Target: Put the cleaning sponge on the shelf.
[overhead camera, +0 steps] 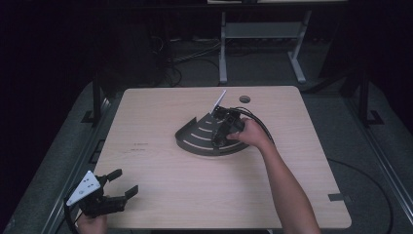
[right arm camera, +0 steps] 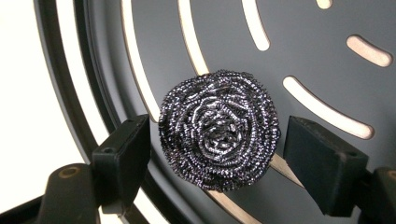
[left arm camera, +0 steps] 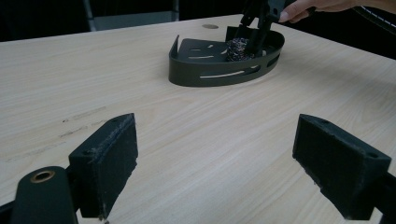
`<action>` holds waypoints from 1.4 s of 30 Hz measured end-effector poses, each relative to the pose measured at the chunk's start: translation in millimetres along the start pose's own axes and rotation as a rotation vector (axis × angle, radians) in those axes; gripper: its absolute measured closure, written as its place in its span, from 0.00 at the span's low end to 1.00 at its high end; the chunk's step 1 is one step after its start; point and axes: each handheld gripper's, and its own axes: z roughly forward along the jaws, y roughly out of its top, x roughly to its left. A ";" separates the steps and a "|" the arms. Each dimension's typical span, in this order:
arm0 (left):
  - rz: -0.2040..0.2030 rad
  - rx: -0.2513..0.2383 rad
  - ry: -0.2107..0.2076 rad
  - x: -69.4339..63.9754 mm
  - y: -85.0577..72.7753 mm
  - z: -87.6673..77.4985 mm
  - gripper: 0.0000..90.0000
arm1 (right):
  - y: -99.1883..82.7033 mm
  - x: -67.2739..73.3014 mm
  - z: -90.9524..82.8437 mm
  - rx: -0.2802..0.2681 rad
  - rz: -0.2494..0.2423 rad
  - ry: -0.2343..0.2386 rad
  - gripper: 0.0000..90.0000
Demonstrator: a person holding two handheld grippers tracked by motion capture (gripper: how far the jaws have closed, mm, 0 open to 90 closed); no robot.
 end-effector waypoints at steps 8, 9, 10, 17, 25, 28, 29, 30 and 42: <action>0.002 0.003 0.001 0.2 0.2 0.3 0.15 | -1.6 2.9 -5.6 -0.006 -0.014 -0.004 0.24; 0.001 0.003 0.001 0.3 0.1 0.6 0.15 | -1.9 3.1 -6.3 -0.010 -0.016 -0.005 0.24; 0.001 0.003 0.001 0.1 -0.1 0.9 0.15 | -2.2 3.5 -7.1 -0.008 -0.013 -0.004 0.24; 0.004 0.010 0.000 0.1 0.0 2.8 0.15 | -9.3 7.8 -16.8 -0.024 -0.019 0.008 0.22; 0.008 0.015 -0.008 -2.1 -0.2 3.5 0.15 | -19.0 18.0 -32.5 -0.024 -0.043 -0.019 0.21; 0.010 0.013 -0.006 -2.0 -0.3 2.4 0.15 | -21.9 20.7 -36.8 -0.026 -0.052 -0.024 0.21; 0.008 0.012 -0.006 -1.7 -0.4 2.4 0.15 | -22.9 20.7 -37.8 -0.024 -0.052 -0.025 0.21; 0.008 0.012 -0.003 -1.2 -0.4 2.1 0.15 | -23.8 21.2 -38.9 -0.022 -0.049 -0.027 0.21; 0.009 0.014 -0.007 -1.8 -0.3 2.8 0.15 | -48.1 24.1 -46.0 -0.062 -0.032 -0.009 0.21</action>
